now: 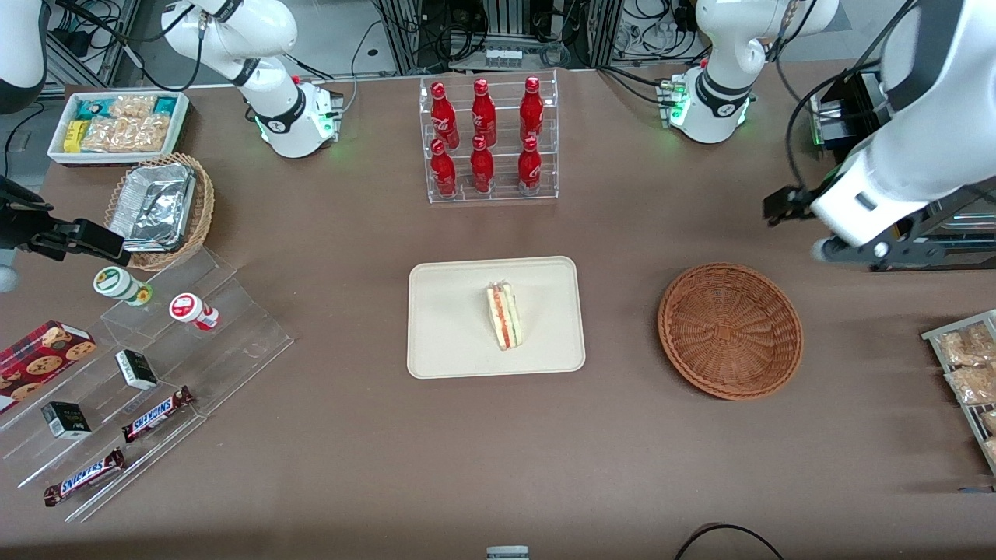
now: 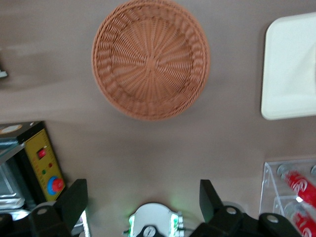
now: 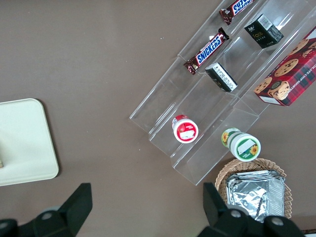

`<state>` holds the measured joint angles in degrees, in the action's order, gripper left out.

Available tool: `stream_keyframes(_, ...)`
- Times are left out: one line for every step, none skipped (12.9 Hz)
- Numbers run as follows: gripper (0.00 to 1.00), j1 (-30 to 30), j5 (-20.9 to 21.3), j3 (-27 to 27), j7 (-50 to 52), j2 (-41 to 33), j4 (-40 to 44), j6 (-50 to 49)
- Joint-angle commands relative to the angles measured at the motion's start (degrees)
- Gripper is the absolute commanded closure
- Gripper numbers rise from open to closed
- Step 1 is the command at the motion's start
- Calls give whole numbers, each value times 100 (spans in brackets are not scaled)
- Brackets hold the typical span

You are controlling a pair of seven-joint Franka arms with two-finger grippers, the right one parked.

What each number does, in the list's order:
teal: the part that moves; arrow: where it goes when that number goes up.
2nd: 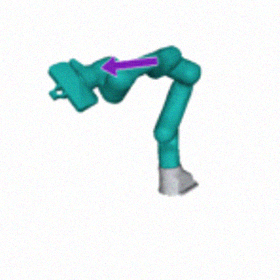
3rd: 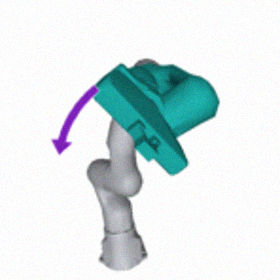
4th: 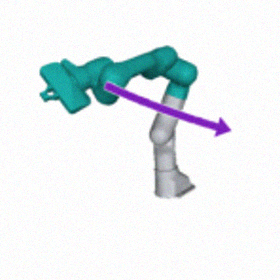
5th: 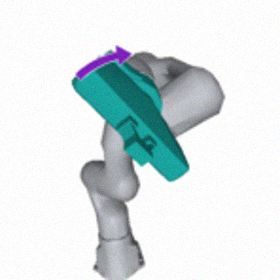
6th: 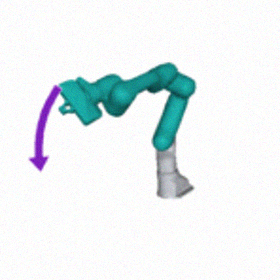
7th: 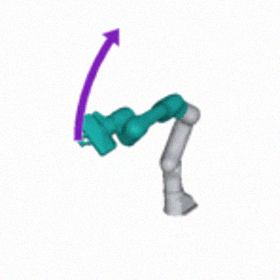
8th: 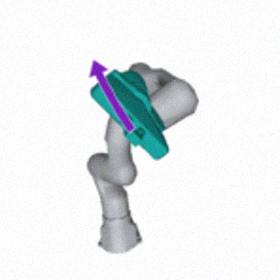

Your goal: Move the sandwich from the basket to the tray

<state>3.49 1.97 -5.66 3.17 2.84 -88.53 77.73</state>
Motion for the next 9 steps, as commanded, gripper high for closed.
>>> stream_keyframes(0,-41,-39,266,-344,-379,-59,-250)
stream_keyframes(0,-58,-22,310,-344,-467,-76,-302)
stream_keyframes(0,-76,-4,354,-344,-581,-94,-294)
stream_keyframes(0,-85,13,381,-344,-626,-112,-285)
stream_keyframes(0,-85,5,451,-344,-635,-129,-242)
stream_keyframes(0,-85,5,469,-335,-635,-208,-189)
stream_keyframes(0,-85,13,469,-335,-644,-382,-58)
stream_keyframes(0,-85,5,469,-335,-731,-541,65)
stream_keyframes(0,-85,5,469,-335,-793,-664,127)
